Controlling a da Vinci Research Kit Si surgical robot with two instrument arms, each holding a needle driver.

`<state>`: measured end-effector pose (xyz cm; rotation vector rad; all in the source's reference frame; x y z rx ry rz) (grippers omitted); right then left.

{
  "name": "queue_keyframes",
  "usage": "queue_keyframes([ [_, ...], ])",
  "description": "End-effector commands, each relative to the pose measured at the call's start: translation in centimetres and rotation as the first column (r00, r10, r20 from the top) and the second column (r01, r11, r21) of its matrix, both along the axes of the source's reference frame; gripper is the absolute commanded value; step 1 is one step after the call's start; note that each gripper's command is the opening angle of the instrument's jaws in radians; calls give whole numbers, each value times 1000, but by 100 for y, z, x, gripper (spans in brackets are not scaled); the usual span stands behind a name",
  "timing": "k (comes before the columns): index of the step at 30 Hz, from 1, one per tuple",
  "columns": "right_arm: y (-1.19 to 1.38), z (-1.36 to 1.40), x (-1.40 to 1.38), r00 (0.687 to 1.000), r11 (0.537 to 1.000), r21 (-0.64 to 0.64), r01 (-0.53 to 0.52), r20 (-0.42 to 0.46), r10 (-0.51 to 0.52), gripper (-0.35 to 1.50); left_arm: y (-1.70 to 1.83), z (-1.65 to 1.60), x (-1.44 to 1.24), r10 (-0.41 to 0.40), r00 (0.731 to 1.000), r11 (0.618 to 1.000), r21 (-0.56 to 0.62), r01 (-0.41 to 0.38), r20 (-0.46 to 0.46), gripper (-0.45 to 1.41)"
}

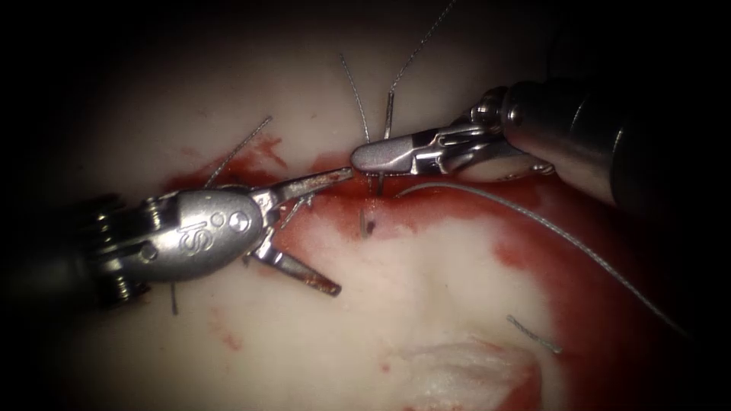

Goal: Wound Closure

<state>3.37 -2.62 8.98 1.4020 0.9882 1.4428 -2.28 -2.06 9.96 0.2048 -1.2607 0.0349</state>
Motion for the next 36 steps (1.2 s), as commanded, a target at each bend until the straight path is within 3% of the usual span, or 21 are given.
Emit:
queue_keyframes([
  [1, 12, 0, 8, 1000, 1000, -5, -2, -5, 2, -35, 12, -2, -8, 4, 1000, 1000, -4, -4, 9, 52],
  [4, 12, -1, 8, 1000, 1000, -4, -2, -5, 2, -35, 12, 2, -13, 22, 1000, 1000, -3, -22, 14, 20],
  [8, 13, -2, 8, 1000, 1000, -3, -3, -4, 3, -35, 14, 11, -17, 19, 1000, 1000, -10, -19, 14, 14],
  [10, 13, -2, 8, 1000, 1000, -2, -4, -4, 4, -35, 15, 14, -17, 18, 1000, 1000, -13, -18, 17, -6],
  [11, 13, -2, 9, 1000, 1000, -2, -4, -4, 4, -35, 14, 14, -17, 18, 1000, 1000, -13, -18, 20, -25],
  [12, 13, -2, 9, 1000, 1000, -2, -4, -4, 4, -35, 14, 14, -15, 2, 1000, 998, 62, -3, 17, -45],
  [14, 13, -2, 9, 1000, 1000, -2, -4, -4, 4, -35, 14, 13, -15, -34, 999, 972, 235, 33, 1, -45],
  [16, 13, -2, 9, 1000, 1000, -2, -4, -4, 4, -35, 15, 13, -15, -47, 999, 961, 272, 47, -8, -45],
  [18, 14, -3, 9, 1000, 1000, -6, -21, -15, 21, -35, 15, 13, -15, -78, 997, 918, 389, 83, -29, -45],
  [19, 15, -5, 10, 998, 995, -75, -66, -14, 65, -3, 15, 13, -15, -114, 992, 844, 521, 130, -63, -45],
  [20, 16, -7, 10, 997, 982, -174, -78, -11, 78, 10, 15, 12, -15, -131, 988, 785, 600, 153, -80, -45],
  [21, 18, -9, 10, 997, 930, -359, -80, -10, 81, 37, 15, 12, -15, -139, 987, 750, 642, 157, -79, -45],
  [22, 20, -11, 10, 996, 885, -459, -82, -10, 87, 62, 15, 11, -16, -144, 986, 701, 695, 162, -85, -45],
  [24, 23, -16, 9, 996, 800, -595, -75, 1, 95, 89, 14, 10, -16, -155, 981, 548, 817, 180, -112, -45],
  [25, 23, -18, 7, 995, 783, -617, -72, 8, 97, 98, 14, 9, -15, -159, 975, 377, 903, 206, -156, -45],
  [26, 23, -19, 6, 995, 762, -644, -63, 18, 98, 101, 15, 8, -14, -154, 972, 265, 940, 215, -179, -45],
  [28, 22, -23, 0, 994, 702, -712, -29, 52, 94, 108, 16, 6, -13, -150, 971, 129, 970, 207, -187, -45],
  [29, 22, -25, -2, 993, 678, -735, -10, 71, 92, 109, 17, 6, -12, -163, 967, 25, 979, 202, -196, -45],
  [32, 20, -31, -11, 987, 623, -781, 52, 134, 85, 116, 20, 8, -9, -210, 950, -237, 955, 180, -231, -45],
  [35, 22, -40, -18, 979, 593, -799, 102, 186, 83, 118, 20, 13, -5, -169, 943, -507, 846, 166, -286, -45],
  [36, 24, -43, -20, 978, 587, -802, 108, 193, 84, 118, 20, 15, -4, -167, 940, -536, 828, 166, -296, -45],
])
